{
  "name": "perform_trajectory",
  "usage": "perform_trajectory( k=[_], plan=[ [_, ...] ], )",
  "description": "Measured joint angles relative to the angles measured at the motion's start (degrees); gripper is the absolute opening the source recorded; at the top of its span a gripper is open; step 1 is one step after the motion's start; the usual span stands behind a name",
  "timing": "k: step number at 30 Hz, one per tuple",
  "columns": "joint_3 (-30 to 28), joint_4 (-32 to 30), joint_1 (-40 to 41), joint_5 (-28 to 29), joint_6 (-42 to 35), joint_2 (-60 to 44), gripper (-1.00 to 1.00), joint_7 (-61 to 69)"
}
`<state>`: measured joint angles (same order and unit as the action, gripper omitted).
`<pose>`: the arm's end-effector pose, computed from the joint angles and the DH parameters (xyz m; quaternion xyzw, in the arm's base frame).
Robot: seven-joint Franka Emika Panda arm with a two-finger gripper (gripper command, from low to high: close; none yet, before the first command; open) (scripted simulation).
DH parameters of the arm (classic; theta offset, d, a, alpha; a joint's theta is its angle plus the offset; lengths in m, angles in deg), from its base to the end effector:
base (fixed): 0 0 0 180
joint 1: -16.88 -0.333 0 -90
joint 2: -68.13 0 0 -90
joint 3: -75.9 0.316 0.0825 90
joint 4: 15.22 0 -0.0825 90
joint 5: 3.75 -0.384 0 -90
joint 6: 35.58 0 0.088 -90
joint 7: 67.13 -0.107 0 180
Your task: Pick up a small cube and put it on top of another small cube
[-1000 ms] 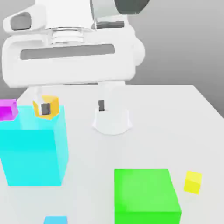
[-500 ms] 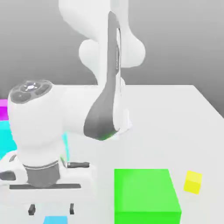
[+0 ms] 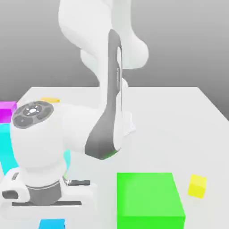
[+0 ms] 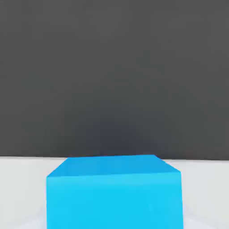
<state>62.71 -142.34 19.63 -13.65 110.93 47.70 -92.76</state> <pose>0.5280 -0.1550 0.2172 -0.9097 0.4152 0.0025 0.0073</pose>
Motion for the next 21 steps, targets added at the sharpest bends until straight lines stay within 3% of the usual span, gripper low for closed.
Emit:
perform_trajectory(
  k=[9, 21],
  plan=[
    [-8.06, -4.23, 5.11, 4.04, -13.73, 18.07, -1.0, -19.27],
    [-7.38, -10.44, 20.49, 17.73, -30.08, 42.61, -1.0, -50.75]
  ],
)
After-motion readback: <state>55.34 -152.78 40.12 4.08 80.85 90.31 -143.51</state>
